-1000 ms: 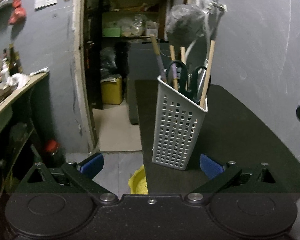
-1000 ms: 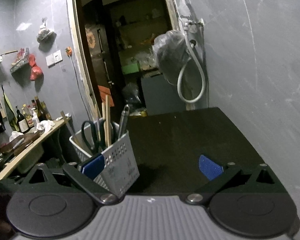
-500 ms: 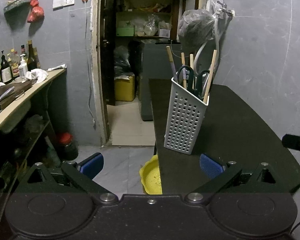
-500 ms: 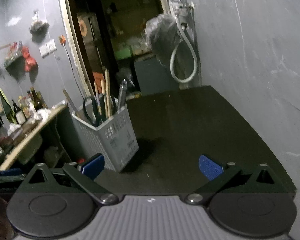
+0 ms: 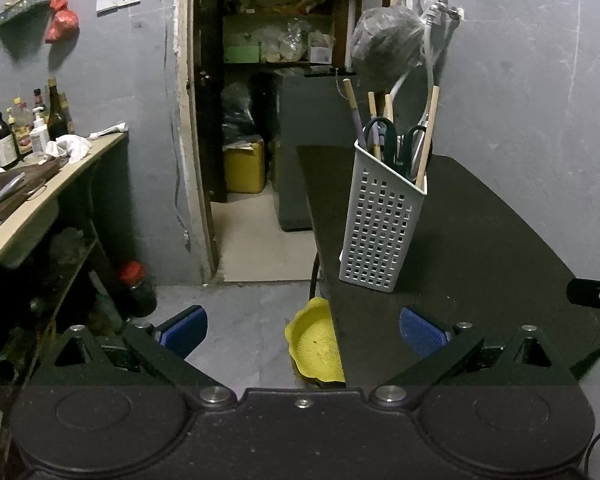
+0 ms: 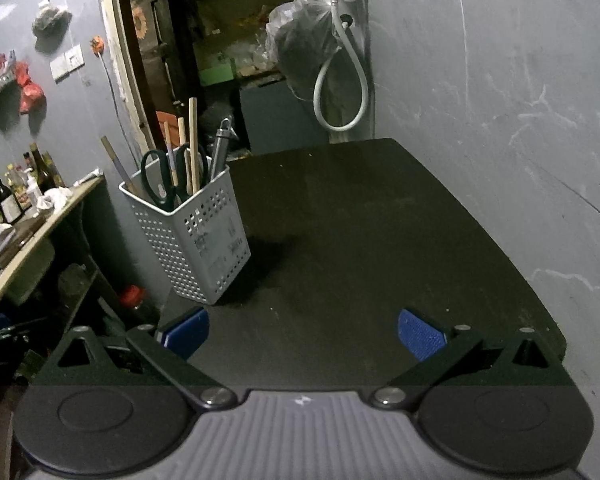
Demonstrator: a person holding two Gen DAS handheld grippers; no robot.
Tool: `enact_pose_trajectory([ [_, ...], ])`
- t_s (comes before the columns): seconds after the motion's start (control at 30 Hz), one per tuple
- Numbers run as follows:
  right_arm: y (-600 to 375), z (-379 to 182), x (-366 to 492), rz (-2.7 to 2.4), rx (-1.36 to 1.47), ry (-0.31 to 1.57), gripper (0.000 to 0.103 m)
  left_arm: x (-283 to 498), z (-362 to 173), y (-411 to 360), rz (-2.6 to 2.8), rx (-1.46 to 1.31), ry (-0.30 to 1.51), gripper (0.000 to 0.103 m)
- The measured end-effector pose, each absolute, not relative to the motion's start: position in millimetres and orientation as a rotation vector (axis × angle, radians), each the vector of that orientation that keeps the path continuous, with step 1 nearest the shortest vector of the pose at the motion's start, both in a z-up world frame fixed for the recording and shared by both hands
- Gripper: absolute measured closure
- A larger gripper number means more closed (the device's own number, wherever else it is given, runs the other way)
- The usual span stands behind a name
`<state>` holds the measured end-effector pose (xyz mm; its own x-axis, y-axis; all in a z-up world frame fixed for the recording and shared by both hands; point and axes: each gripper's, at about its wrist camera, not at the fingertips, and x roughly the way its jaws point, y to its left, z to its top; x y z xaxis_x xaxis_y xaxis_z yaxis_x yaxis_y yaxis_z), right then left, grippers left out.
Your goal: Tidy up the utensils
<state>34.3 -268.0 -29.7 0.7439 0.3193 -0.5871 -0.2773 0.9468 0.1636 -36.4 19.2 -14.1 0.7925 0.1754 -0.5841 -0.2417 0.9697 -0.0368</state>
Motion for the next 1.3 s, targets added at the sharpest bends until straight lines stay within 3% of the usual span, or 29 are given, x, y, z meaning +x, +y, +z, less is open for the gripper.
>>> enact_pose_trajectory([
  [1.3,-209.8,-4.4,-4.9,0.276,-0.048,0.593,0.0,-32.4,-20.1,60.3,0.055,-0.09,0.571,0.001],
])
